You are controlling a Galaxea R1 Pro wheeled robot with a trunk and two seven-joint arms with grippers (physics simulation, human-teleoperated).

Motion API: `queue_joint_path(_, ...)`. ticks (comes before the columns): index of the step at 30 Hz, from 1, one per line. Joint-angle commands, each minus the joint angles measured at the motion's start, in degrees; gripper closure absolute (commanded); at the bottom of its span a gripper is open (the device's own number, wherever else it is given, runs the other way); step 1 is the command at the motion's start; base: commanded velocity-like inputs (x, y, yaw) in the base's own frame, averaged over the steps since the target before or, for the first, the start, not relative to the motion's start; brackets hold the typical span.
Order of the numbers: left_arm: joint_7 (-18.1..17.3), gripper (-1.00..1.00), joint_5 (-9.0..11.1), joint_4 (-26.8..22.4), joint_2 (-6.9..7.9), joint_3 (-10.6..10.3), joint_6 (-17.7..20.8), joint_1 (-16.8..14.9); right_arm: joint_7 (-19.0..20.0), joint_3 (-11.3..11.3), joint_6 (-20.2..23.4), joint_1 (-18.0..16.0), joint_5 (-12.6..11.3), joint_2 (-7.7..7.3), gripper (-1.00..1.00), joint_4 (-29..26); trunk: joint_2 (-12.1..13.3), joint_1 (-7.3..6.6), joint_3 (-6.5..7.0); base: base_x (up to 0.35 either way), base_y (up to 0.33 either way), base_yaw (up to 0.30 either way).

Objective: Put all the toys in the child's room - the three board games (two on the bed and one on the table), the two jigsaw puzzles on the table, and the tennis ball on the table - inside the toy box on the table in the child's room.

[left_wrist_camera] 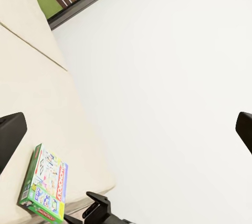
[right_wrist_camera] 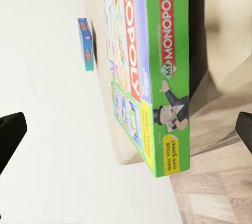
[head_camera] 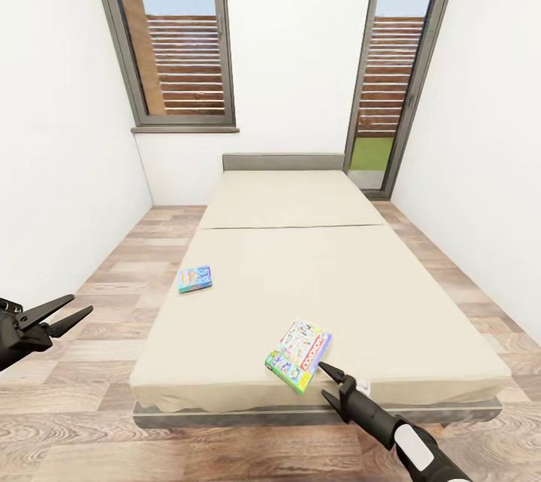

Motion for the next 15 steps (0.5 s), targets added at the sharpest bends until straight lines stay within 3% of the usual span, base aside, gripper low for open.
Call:
queue_joint_path(1, -0.18, -1.0, -0.04, 0.01, 0.01, 0.02, 0.24, -0.04, 0.09, -0.17, 0.32, -0.03, -0.18, 0.06, -1.0, 0.02, -0.02, -0.01, -0.05, 0.0, 0.0, 0.0)
queue_joint_path(11, -0.21, -1.0, 0.04, -0.07, 0.02, 0.02, 0.24, -0.02, 0.14, -0.08, -2.98, 0.01, -0.2, 0.3, -1.0, 0.0, -0.02, -0.01, -0.05, 0.0, 0.0, 0.0)
queue_joint_path(15, -0.21, -1.0, 0.05, -0.08, 0.02, 0.02, 0.24, -0.03, 0.18, 0.01, -3.76, 0.0, -0.23, 0.53, -1.0, 0.03, -1.63, 0.87, -0.77, 0.0, 0.0, 0.0)
